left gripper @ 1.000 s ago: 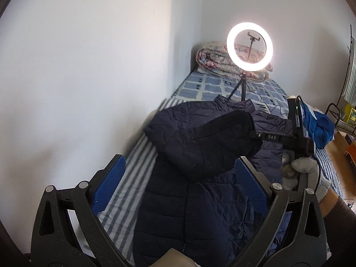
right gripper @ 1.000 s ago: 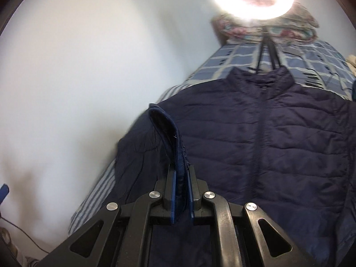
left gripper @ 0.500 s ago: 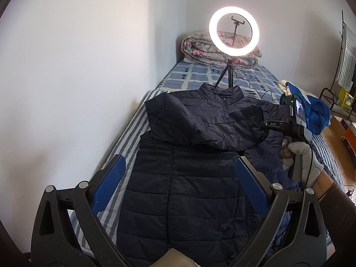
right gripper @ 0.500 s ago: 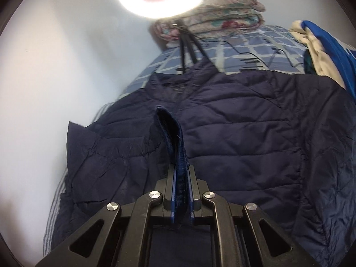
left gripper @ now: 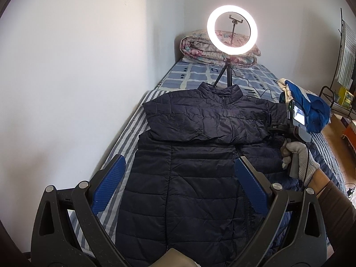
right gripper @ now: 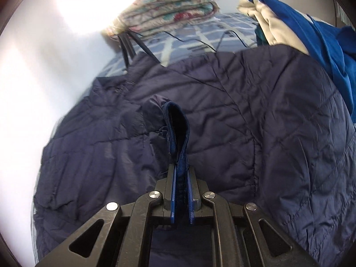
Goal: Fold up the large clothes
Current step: 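Lift the sleeve with the right tool and fold it across the jacket body, then open the right tool to release the sleeve and withdraw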
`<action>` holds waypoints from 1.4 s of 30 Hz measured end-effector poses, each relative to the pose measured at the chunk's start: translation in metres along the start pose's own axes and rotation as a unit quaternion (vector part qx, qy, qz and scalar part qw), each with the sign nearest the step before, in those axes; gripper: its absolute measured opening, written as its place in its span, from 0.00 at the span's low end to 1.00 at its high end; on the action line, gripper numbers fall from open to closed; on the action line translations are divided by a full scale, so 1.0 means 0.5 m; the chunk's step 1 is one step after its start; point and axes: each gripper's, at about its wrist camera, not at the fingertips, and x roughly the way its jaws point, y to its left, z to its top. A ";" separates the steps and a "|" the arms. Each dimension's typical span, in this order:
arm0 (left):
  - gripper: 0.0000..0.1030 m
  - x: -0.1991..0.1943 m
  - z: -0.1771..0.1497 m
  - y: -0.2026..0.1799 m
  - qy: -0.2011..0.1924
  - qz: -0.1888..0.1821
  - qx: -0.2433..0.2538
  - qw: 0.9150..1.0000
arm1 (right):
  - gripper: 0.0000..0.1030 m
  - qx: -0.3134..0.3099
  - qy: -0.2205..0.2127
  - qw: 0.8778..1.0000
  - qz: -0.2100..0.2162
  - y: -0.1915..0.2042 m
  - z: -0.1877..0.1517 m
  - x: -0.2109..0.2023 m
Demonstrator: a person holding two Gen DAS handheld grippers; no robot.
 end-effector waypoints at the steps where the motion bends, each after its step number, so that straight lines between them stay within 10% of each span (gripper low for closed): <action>1: 0.98 -0.001 0.001 -0.001 0.000 -0.002 0.001 1.000 | 0.06 -0.002 0.004 1.000 0.000 -0.001 -0.002 0.004; 6: 0.98 -0.006 -0.003 -0.009 -0.006 0.000 0.012 1.000 | 0.08 -0.006 0.017 1.000 -0.015 -0.003 -0.007 0.019; 17: 0.98 -0.023 0.004 -0.013 -0.022 -0.004 0.013 1.000 | 0.48 -0.043 -0.033 0.998 -0.032 0.032 -0.012 -0.095; 42: 0.98 -0.160 -0.018 -0.161 -0.084 -0.096 0.063 0.990 | 0.60 -0.113 -0.125 0.984 -0.064 0.004 -0.191 -0.658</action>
